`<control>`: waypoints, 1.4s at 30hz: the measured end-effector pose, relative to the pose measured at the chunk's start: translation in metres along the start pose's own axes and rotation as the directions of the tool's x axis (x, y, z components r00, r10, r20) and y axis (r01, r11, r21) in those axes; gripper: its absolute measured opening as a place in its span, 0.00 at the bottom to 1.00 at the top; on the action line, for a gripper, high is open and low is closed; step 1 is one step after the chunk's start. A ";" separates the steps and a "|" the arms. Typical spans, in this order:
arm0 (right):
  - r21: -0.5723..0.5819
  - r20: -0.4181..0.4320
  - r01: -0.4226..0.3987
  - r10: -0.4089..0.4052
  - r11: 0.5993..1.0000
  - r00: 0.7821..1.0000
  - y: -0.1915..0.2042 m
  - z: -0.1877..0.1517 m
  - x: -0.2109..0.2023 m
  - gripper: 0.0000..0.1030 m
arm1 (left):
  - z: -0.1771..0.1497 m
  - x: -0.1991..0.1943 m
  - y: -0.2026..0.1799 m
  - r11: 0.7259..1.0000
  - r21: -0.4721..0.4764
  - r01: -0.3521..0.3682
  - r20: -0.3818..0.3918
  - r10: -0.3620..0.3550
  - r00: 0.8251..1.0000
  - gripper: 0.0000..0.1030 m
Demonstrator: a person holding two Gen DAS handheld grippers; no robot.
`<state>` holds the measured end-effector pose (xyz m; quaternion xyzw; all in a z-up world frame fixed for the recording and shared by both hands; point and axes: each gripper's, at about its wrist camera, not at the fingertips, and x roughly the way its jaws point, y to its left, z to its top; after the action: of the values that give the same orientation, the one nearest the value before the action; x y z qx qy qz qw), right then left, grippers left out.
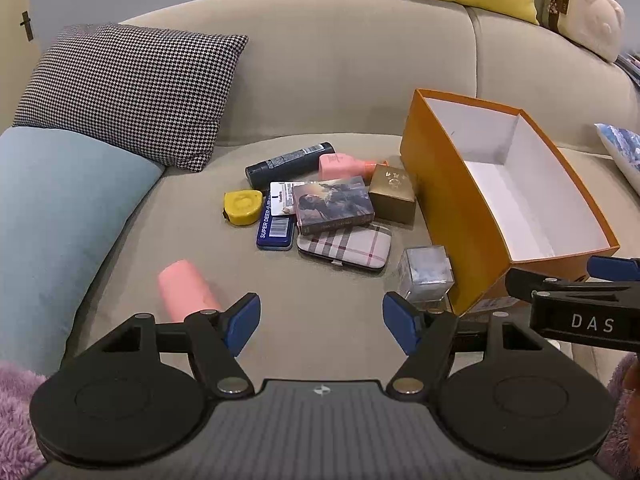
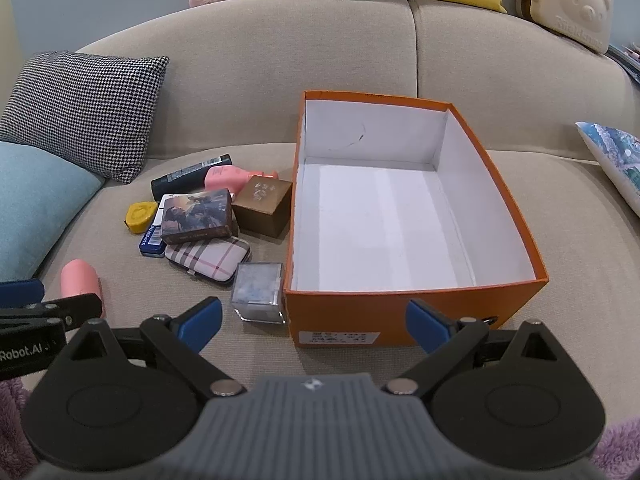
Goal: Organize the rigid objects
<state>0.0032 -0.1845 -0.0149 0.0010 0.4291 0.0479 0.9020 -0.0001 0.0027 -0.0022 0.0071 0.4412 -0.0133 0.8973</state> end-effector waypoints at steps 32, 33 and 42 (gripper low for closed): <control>-0.204 -0.112 -0.223 0.203 0.953 0.973 0.092 0.091 0.102 0.69 | 0.039 0.101 0.151 0.876 -0.419 -0.240 -0.293 0.121 0.949 0.95; -0.203 -0.122 -0.227 0.206 0.953 0.971 0.095 0.094 0.110 0.68 | 0.039 0.107 0.153 0.874 -0.418 -0.249 -0.313 0.120 0.942 0.95; -0.263 -0.252 -0.300 0.234 0.917 0.939 0.122 0.092 0.167 0.68 | 0.024 0.145 0.160 0.864 -0.414 -0.286 -0.432 0.090 0.897 0.88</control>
<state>0.1684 -0.0452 -0.0810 -0.0811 0.5080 0.2350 0.8247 0.1126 0.1599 -0.1024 -0.1628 0.6013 0.1844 0.7602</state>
